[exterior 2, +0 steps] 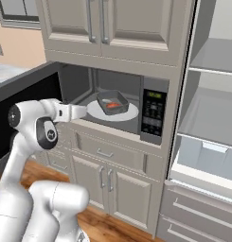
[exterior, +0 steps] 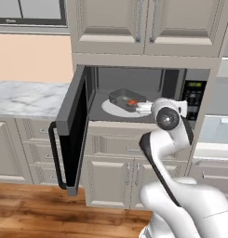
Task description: Place the tupperware containing the fish and sweet potato meal in the microwave. Close the microwave door and press the start button to reheat the meal.
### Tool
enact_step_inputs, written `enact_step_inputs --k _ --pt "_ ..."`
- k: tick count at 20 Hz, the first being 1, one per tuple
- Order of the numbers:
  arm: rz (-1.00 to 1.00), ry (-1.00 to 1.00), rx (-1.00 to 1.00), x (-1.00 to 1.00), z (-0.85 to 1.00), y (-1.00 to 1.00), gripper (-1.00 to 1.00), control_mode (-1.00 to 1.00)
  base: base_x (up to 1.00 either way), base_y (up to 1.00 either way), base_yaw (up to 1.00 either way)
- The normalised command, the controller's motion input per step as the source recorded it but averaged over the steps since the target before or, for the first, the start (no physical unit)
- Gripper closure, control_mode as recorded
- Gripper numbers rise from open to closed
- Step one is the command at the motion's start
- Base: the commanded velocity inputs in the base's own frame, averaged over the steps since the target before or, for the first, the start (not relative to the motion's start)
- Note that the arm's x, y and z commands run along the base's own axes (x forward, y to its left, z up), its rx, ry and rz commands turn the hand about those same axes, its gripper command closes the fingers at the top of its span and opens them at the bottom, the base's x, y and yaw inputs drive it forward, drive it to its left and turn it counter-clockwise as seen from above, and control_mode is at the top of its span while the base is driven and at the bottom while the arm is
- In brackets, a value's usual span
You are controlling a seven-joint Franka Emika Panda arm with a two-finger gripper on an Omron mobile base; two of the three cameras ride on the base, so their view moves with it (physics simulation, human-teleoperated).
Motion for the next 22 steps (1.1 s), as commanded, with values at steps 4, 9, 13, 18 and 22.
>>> enact_step_inputs --k 4,9,13,18,22 --pt "0.38 0.06 -0.27 -1.0 0.64 0.5 -1.0 -1.0 0.0 0.0 0.0" --pt "0.31 0.17 -0.26 -0.98 0.56 0.73 -1.0 -1.0 0.0 0.0 0.0" --pt "0.22 0.19 -0.26 -1.0 0.28 0.59 -1.0 -1.0 0.0 0.0 0.0" --pt "0.14 0.14 -0.32 -0.81 0.01 0.68 -1.0 -1.0 0.0 0.0 0.0" --pt "0.08 0.02 -0.4 -0.11 -0.38 0.93 -1.0 -1.0 0.0 0.0 0.0"
